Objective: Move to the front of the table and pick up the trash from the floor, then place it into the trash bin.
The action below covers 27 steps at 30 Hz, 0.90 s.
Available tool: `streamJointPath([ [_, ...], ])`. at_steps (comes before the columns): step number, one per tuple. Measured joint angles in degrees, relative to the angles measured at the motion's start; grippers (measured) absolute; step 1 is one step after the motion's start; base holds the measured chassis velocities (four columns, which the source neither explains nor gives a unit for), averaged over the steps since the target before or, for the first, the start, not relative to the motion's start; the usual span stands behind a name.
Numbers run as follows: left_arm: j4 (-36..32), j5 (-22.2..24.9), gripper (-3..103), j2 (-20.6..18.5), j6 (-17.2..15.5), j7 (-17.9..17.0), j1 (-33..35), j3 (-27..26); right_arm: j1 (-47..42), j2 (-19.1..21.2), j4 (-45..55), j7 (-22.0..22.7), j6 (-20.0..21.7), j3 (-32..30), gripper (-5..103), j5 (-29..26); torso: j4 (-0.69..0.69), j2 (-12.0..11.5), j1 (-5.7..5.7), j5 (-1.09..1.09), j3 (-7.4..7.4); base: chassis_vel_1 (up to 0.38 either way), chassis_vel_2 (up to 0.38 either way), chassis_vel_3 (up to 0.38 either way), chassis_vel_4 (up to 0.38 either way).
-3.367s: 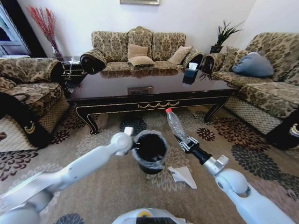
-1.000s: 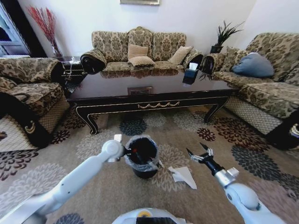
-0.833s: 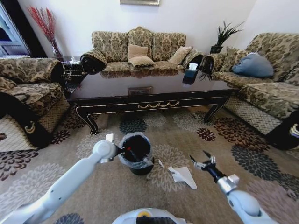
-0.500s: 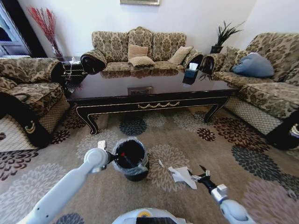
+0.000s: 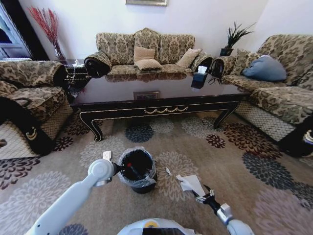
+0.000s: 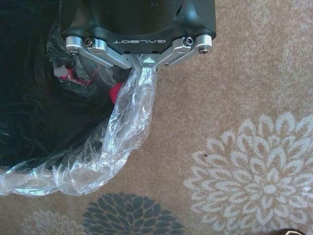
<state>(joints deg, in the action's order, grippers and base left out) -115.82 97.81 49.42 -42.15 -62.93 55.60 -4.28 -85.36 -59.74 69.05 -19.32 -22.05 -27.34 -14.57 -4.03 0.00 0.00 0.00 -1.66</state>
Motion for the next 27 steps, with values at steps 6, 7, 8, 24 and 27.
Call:
streamJointPath([
  [6,-0.1,0.0,0,-0.5,0.0,0.0,0.1,0.0,2.7,0.1,-3.1,0.0,-0.2,1.5,92,0.1,0.02,0.0,0.0,0.0,0.0,0.0,0.0,0.0,0.0],
  [7,-0.2,0.0,0,-0.5,0.0,0.0,0.1,0.0,3.3,0.1,-3.6,0.0,-0.1,1.9,87,0.1,0.02,0.0,0.0,0.01,0.0,0.0,0.0,0.0,0.0],
  [8,-0.2,0.0,0,-0.5,0.0,0.0,0.1,0.0,3.3,0.1,-3.6,0.0,-0.1,1.9,87,0.1,0.02,0.0,0.0,0.01,0.0,0.0,0.0,0.0,0.0],
  [24,-0.4,0.0,0,-0.5,0.0,0.0,-0.1,0.2,5.7,0.1,-7.0,0.2,0.7,3.3,28,-0.5,0.01,0.0,0.0,0.0,0.0,0.0,0.0,0.0,0.0],
  [27,-0.5,0.0,0,-0.4,0.0,0.0,-0.1,0.3,5.4,0.1,-6.6,0.3,0.7,3.1,22,-0.6,0.01,0.0,0.0,0.0,0.0,0.0,0.0,0.0,0.0],
])
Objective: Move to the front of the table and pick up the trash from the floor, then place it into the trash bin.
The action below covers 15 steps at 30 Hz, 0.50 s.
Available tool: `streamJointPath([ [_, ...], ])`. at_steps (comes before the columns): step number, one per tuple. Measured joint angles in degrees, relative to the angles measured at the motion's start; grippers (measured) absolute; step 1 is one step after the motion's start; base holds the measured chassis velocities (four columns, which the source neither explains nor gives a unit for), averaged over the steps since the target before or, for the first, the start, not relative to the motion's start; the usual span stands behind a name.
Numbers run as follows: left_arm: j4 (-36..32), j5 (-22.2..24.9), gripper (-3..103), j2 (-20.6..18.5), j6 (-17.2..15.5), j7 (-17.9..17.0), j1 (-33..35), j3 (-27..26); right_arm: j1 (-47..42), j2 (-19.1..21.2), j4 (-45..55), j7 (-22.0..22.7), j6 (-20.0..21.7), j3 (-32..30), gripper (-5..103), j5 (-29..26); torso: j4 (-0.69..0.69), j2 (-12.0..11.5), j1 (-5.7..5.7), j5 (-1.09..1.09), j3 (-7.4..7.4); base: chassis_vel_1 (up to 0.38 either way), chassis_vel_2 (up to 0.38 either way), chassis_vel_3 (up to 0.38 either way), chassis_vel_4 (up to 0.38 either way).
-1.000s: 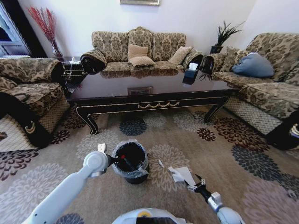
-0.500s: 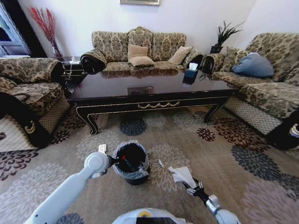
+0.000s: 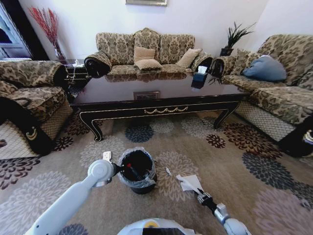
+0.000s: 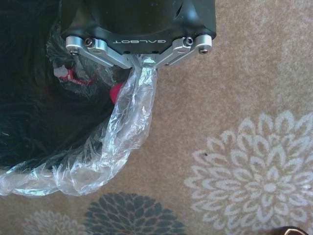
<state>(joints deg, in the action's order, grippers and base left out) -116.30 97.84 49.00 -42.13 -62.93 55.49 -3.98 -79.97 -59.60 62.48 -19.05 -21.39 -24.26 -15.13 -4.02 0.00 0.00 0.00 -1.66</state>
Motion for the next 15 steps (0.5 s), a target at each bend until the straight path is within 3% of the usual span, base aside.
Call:
streamJointPath([
  [1,-0.1,0.0,0,0.0,0.0,0.0,0.0,0.1,-0.2,0.1,0.5,0.0,0.0,-0.2,12,0.0,0.0,0.0,0.0,0.0,0.0,0.0,0.0,0.0,0.0],
  [3,-0.1,-0.1,0,0.1,0.0,0.0,0.0,0.1,-0.3,0.1,0.6,0.0,0.0,-0.3,12,0.0,0.0,0.0,0.0,0.0,0.0,0.0,0.0,0.0,0.0],
  [6,-0.2,-0.3,0,0.1,0.0,0.0,0.3,0.2,-0.6,0.2,1.5,0.0,0.1,-0.7,1,0.0,0.01,0.0,0.0,0.0,0.0,0.0,0.0,0.0,0.0],
  [15,-0.5,-0.9,0,0.5,0.0,0.0,0.7,0.5,-2.5,1.3,6.1,0.3,0.4,-2.2,0,-1.0,0.01,0.0,0.0,-0.01,0.0,0.0,0.0,0.0,0.0],
])
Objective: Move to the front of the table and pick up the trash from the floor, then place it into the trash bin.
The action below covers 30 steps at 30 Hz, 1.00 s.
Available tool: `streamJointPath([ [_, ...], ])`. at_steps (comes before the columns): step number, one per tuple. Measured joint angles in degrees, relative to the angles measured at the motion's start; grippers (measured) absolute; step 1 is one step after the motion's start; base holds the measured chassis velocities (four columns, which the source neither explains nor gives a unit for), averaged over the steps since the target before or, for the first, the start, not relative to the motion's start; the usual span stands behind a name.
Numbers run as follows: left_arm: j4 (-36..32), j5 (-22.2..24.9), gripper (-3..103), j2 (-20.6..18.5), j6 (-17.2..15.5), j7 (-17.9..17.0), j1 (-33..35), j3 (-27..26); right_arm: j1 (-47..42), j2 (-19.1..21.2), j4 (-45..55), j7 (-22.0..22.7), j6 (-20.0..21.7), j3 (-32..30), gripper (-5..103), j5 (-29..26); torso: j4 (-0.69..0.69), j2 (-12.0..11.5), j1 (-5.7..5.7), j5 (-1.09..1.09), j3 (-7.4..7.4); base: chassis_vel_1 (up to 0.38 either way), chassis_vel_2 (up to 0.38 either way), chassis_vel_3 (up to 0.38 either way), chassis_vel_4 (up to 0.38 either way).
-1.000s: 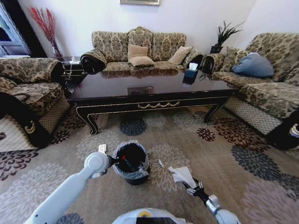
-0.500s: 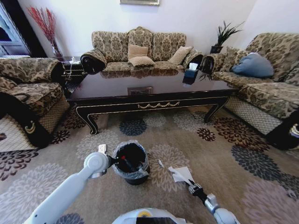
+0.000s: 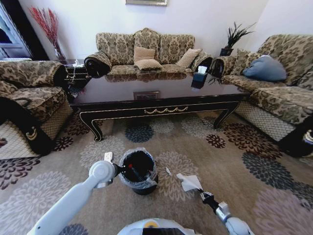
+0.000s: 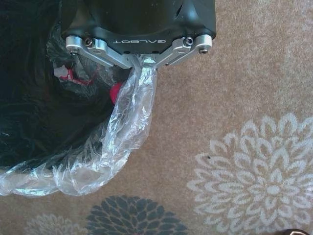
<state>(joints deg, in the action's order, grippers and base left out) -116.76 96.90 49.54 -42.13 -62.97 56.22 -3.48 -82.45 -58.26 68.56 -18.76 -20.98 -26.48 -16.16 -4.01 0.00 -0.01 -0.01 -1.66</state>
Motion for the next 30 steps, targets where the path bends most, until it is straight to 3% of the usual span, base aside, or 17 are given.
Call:
streamJointPath([
  [10,0.1,-0.6,0,2.0,0.0,-0.2,-2.6,4.2,-5.8,3.3,12.7,0.5,0.6,-6.1,0,-3.4,0.0,0.0,0.0,0.0,0.0,0.0,0.0,0.0,0.0],
  [20,3.0,-1.5,0,6.5,0.0,-1.1,-10.6,15.9,-16.4,6.5,36.0,1.4,2.3,-16.7,0,-6.5,0.0,0.0,0.0,0.01,0.0,0.0,0.0,0.0,0.0],
  [30,8.5,-0.3,0,11.8,0.0,-2.1,-19.9,26.1,-16.4,8.7,52.9,3.5,5.8,-19.3,0,-7.3,0.0,0.0,0.0,0.0,0.0,0.0,0.0,0.0,0.0],
])
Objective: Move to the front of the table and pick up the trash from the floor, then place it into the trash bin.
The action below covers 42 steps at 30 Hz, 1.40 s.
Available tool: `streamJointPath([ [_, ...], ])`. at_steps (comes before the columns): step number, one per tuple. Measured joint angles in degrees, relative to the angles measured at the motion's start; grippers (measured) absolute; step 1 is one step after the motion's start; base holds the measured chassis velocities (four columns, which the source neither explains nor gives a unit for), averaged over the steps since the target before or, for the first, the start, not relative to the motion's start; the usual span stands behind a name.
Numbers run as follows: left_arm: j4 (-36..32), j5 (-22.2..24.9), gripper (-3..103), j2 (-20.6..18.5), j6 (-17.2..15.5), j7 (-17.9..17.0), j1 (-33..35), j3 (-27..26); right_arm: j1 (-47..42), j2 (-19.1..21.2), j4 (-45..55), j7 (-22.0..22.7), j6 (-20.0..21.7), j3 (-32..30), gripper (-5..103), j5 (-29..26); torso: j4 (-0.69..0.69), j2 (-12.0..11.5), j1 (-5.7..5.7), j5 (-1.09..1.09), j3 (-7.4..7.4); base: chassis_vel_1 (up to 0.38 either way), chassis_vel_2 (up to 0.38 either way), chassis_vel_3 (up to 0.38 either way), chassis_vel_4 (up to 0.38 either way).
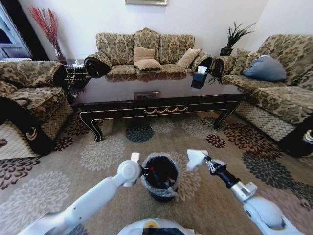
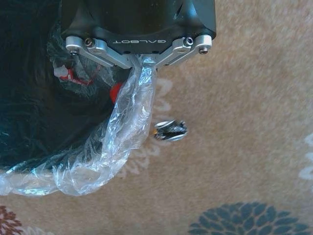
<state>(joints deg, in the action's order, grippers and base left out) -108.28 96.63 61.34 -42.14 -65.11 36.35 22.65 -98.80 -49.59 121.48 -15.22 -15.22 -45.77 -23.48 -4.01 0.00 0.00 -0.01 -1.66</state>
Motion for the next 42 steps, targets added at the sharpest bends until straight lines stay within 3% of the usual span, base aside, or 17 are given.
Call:
streamJointPath([
  [7,4.5,1.8,0,3.0,0.0,-0.2,-5.6,3.9,0.1,0.3,7.0,0.4,1.4,0.8,0,0.6,0.0,0.0,0.0,0.01,0.0,0.0,0.0,0.0,0.0],
  [13,8.0,4.1,0,5.4,0.0,-0.3,-11.2,6.4,-0.9,-0.3,8.1,0.4,1.2,2.9,0,4.8,0.01,0.0,0.0,0.0,0.0,0.0,0.0,0.0,0.0],
  [19,7.7,5.7,0,7.5,0.0,-0.8,-15.4,8.8,-0.7,-0.2,3.2,0.2,-1.9,4.8,0,12.7,-0.01,0.0,0.0,-0.01,0.0,0.0,0.0,0.0,0.0],
  [28,6.7,6.4,0,7.6,0.0,-1.1,-16.2,10.1,1.1,0.1,-1.0,-1.0,-8.0,5.0,0,22.7,-0.01,0.0,0.0,0.0,0.0,0.0,0.0,0.0,0.0],
  [30,6.5,6.3,0,7.7,0.0,-1.1,-16.1,10.1,2.4,0.1,-2.6,-1.7,-13.3,4.7,0,31.0,0.0,0.0,0.0,0.0,0.0,0.0,0.0,0.0,0.0],
  [33,6.3,6.4,0,7.8,0.0,-1.3,-15.9,10.2,4.2,0.0,-3.9,-2.8,-19.8,3.8,16,41.8,0.0,0.0,0.0,0.0,0.0,0.0,0.0,0.0,0.0],
  [35,6.2,6.4,0,7.8,0.0,-1.3,-15.9,10.2,4.7,0.0,-4.1,-3.0,-21.4,3.5,16,44.7,-0.01,0.0,0.0,0.0,0.0,0.0,0.0,0.0,0.0],
  [39,6.1,6.4,0,7.8,0.0,-1.3,-15.5,10.4,7.1,-0.7,-4.1,-2.3,-26.6,2.1,37,55.5,0.01,0.0,0.0,0.0,0.0,0.0,0.0,0.0,0.0],
  [41,6.0,6.4,0,7.7,0.0,-1.4,-15.4,10.4,7.4,-0.9,-4.0,-2.2,-27.0,1.8,37,56.9,0.0,0.0,0.0,0.01,0.0,0.0,0.0,0.0,0.0],
  [42,5.9,6.4,0,7.7,0.0,-1.5,-15.2,10.4,7.7,-0.9,-4.0,-2.1,-27.4,1.6,43,58.1,-0.01,0.0,0.0,0.01,0.0,0.0,0.0,0.0,0.0],
])
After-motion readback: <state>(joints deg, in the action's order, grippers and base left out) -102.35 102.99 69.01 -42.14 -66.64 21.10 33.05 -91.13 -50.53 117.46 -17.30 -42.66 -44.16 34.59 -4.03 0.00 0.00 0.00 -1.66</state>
